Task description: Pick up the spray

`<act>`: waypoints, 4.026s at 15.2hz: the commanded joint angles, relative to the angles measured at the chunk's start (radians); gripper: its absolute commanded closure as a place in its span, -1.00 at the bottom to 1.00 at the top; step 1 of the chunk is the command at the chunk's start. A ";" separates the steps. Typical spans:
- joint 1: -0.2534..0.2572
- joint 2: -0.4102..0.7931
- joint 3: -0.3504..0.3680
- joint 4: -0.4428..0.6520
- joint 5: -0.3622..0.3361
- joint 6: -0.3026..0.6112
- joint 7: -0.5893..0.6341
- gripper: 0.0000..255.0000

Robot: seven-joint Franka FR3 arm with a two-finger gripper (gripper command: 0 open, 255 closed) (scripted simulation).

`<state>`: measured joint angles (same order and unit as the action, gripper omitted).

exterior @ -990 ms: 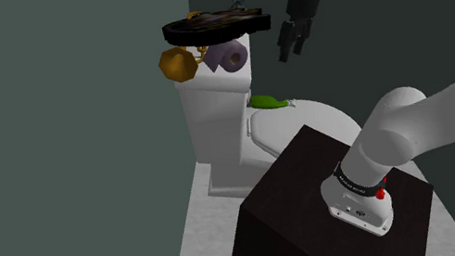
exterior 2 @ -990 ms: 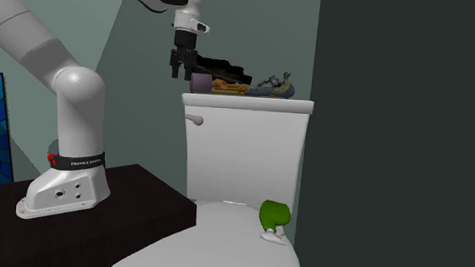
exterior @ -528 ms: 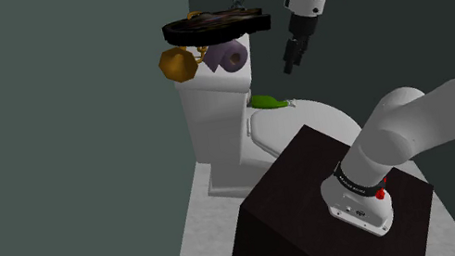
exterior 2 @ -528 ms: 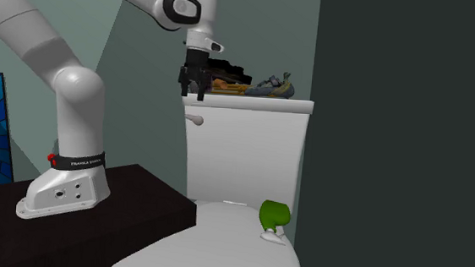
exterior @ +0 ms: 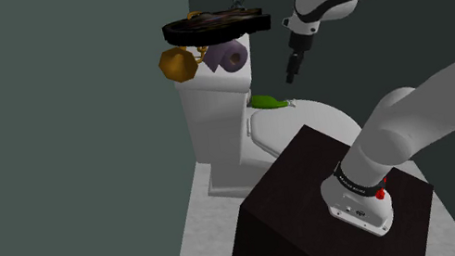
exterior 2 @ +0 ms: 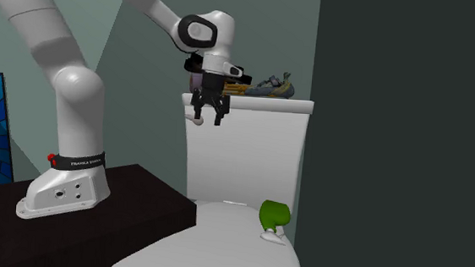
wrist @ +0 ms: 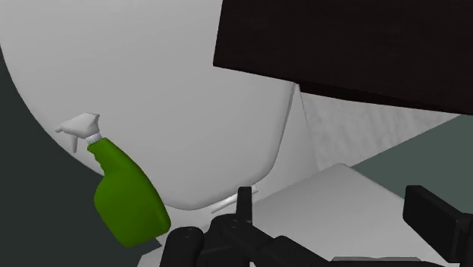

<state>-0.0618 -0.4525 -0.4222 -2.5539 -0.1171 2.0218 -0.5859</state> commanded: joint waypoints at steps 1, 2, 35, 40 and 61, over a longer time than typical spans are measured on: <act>0.001 0.054 -0.040 0.000 -0.004 0.052 -0.068 -1.00; 0.005 0.091 -0.061 0.007 0.000 0.079 -0.103 -1.00; -0.275 1.236 0.022 0.679 0.575 0.389 -1.017 -1.00; -0.275 1.235 0.022 0.677 0.575 0.389 -1.018 1.00; -0.220 1.070 -0.052 0.630 0.498 0.275 -0.972 1.00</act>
<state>-0.2857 0.6299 -0.4689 -1.9183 0.3864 2.3030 -1.5614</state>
